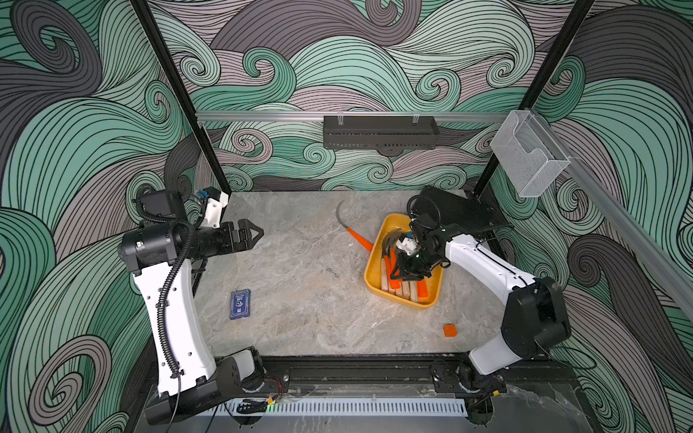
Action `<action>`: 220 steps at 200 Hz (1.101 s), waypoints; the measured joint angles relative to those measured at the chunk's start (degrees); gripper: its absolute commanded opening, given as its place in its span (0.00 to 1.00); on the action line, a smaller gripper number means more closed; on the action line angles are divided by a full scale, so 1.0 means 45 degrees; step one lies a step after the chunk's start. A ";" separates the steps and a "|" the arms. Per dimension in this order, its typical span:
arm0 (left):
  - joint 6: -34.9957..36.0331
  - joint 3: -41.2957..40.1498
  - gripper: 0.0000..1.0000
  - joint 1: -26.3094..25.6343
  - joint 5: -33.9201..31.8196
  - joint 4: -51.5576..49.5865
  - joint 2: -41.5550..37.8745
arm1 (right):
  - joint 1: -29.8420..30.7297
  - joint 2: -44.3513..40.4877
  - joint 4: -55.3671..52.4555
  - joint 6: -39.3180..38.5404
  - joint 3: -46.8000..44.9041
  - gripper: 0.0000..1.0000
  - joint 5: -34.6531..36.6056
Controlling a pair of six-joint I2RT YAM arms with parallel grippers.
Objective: Put small sickles into storage boxes
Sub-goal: Place the sickle in the storage box.
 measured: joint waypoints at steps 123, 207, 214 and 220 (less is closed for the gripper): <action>0.0019 -0.0170 0.98 0.0000 -0.0053 -0.0010 -0.0102 | 0.0578 0.1904 -0.0325 -0.0189 0.0845 0.29 0.1394; 0.0024 -0.0287 0.99 0.0000 -0.0053 -0.0005 -0.0189 | 0.0787 0.2113 -0.0763 -0.0141 0.1447 0.45 0.1481; 0.0029 -0.0287 0.99 0.0000 -0.0053 -0.0005 -0.0189 | 0.0787 0.2108 -0.0831 -0.0141 0.1549 0.45 0.1481; 0.0029 -0.0287 0.99 0.0000 -0.0049 -0.0005 -0.0189 | 0.0787 0.2113 -0.0889 -0.0141 0.1637 0.45 0.1477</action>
